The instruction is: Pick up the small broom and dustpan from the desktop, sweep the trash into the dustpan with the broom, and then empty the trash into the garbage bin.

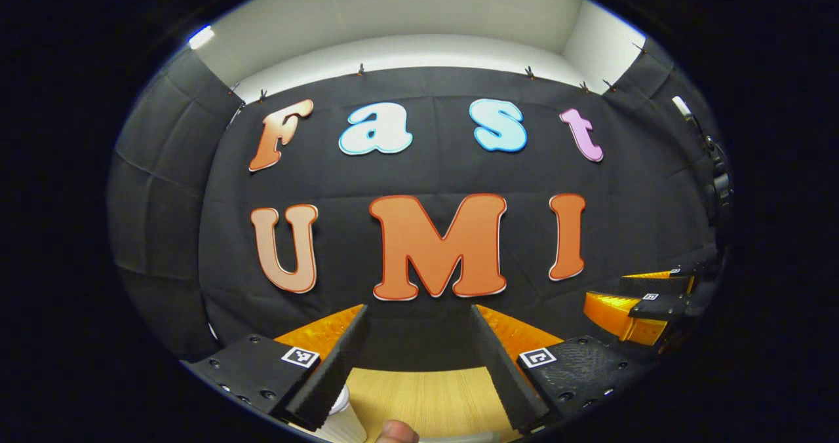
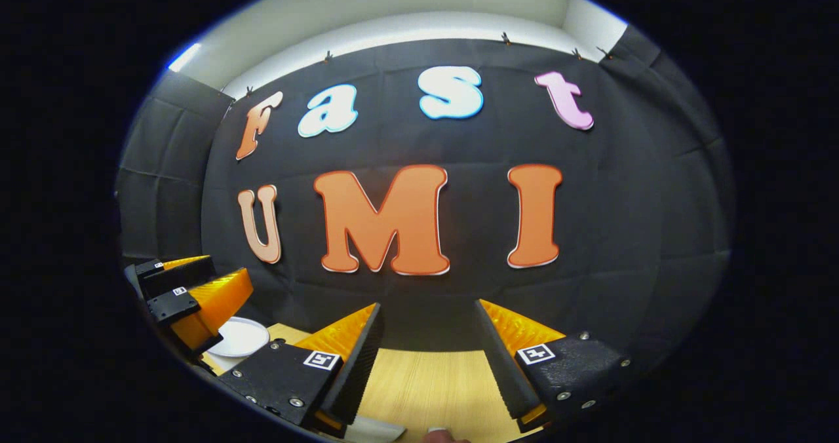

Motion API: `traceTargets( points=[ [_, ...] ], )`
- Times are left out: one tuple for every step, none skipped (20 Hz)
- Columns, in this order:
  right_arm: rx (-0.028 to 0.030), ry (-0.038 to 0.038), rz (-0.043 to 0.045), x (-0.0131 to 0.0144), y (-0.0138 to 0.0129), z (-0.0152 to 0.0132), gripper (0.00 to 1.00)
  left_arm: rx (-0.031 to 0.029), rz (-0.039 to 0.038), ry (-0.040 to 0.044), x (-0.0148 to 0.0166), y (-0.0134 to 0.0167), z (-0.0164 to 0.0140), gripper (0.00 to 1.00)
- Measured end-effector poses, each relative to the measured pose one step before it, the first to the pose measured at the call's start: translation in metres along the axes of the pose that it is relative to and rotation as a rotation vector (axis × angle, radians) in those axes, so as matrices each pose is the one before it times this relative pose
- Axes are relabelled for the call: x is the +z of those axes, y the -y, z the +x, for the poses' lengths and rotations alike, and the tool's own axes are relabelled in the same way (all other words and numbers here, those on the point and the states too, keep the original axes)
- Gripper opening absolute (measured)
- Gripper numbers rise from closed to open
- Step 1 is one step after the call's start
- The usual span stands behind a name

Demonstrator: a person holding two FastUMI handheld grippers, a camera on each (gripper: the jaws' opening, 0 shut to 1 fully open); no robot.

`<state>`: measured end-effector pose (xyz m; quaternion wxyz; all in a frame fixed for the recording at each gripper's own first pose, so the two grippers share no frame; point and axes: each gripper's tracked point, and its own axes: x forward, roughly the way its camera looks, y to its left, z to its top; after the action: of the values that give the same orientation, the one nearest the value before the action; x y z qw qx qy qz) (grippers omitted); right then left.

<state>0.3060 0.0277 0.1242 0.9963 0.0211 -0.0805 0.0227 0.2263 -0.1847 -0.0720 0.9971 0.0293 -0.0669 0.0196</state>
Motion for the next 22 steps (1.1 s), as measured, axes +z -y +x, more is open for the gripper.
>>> traceTargets(
  points=[
    [0.00325, 0.02316, -0.01620, 0.00377, -0.00189, -0.00152, 0.83, 0.00322, -0.01515, 0.00371, -0.00213, 0.00110, 0.00059, 0.94],
    [0.00074, 0.00794, -0.02080, -0.00044, -0.00462, -0.00180, 0.95, 0.00324, -0.00904, -0.01862, -0.00480, 0.00060, -0.00018, 0.94],
    [0.00512, 0.00384, -0.01288, -0.00151, -0.00545, -0.00147, 0.87, 0.00740, -0.00866, -0.02774, -0.00633, 0.00079, 0.00002, 0.94],
    [0.00390, -0.00449, -0.00730, -0.00553, -0.00707, -0.00007, 0.89, 0.00259, -0.00802, -0.03438, -0.00845, 0.00067, 0.00087, 0.94],
    [0.00880, -0.00367, -0.00050, -0.00540, -0.00670, -0.00036, 0.91, 0.00825, -0.01908, -0.04117, -0.01378, 0.00149, -0.00013, 0.95],
    [0.00014, -0.01287, -0.00444, -0.00831, -0.00455, 0.00182, 0.94, 0.01054, -0.02652, -0.02577, -0.01175, -0.00069, -0.00012, 0.96],
    [0.00000, -0.01277, -0.00113, -0.00664, -0.00344, 0.00068, 0.94, 0.00947, -0.01599, -0.02649, -0.01314, -0.00328, -0.00208, 0.97],
    [0.00897, -0.01790, -0.00008, -0.01004, -0.00324, -0.00002, 0.94, 0.00409, -0.02052, -0.02221, -0.00705, -0.00041, 0.00241, 0.98],
    [0.00761, -0.01354, -0.00046, -0.00731, -0.00161, -0.00134, 0.94, 0.00359, -0.00098, -0.02919, -0.01363, -0.00177, -0.00056, 0.98],
    [0.00405, -0.00397, 0.00140, -0.00222, -0.00121, -0.00045, 0.94, 0.00508, 0.01373, -0.01449, -0.00782, -0.00331, 0.00025, 0.97],
    [-0.00216, -0.00068, 0.00049, -0.00051, -0.00070, -0.00005, 0.94, 0.00216, 0.00848, -0.01203, -0.00462, -0.00201, -0.00070, 0.98],
    [0.00110, 0.00444, 0.00273, 0.00001, 0.00004, 0.00092, 0.94, -0.00198, 0.00580, -0.00558, -0.00094, 0.00019, 0.00068, 0.99],
    [-0.00254, 0.00069, 0.00409, -0.00043, -0.00102, 0.00241, 0.94, -0.00832, -0.00034, 0.00156, -0.00115, 0.00350, 0.00171, 0.99],
    [-0.00334, 0.00284, 0.00760, 0.00045, 0.00063, 0.00023, 0.94, -0.00905, 0.00548, 0.00093, 0.00012, 0.00171, -0.00103, 0.99],
    [-0.00788, 0.00129, 0.00609, -0.00096, -0.00012, 0.00084, 0.94, -0.01525, -0.00604, 0.00125, -0.00114, 0.00440, -0.00033, 0.99],
    [-0.00724, -0.00480, 0.00561, -0.00189, 0.00124, 0.00032, 0.94, -0.00172, -0.00162, -0.00296, -0.00174, 0.00078, -0.00092, 0.99],
    [-0.00508, -0.00455, 0.00588, -0.00150, 0.00200, 0.00031, 0.94, 0.00321, 0.00248, -0.00205, -0.00101, -0.00179, 0.00183, 0.99],
    [-0.00508, -0.00560, 0.00508, -0.00126, 0.00136, 0.00133, 0.94, 0.00341, 0.00401, -0.00051, -0.00030, -0.00112, -0.00015, 0.99],
    [-0.00504, -0.00894, 0.00341, -0.00276, 0.00191, 0.00305, 0.94, -0.00756, -0.00426, -0.00409, 0.00004, 0.00227, 0.00108, 0.99],
    [-0.00026, -0.00588, 0.00175, -0.00194, -0.00007, 0.00014, 0.94, -0.00413, -0.00585, -0.00266, -0.00039, 0.00212, -0.00031, 0.99],
    [0.00105, -0.00984, -0.00181, -0.00232, 0.00117, -0.00102, 0.94, -0.00107, -0.00014, -0.00198, -0.00088, 0.00064, 0.00077, 0.98],
    [-0.00050, -0.00238, -0.00155, -0.00127, 0.00052, -0.00129, 0.94, -0.00354, 0.00410, -0.00050, 0.00045, 0.00110, -0.00108, 0.98]
  ],
)
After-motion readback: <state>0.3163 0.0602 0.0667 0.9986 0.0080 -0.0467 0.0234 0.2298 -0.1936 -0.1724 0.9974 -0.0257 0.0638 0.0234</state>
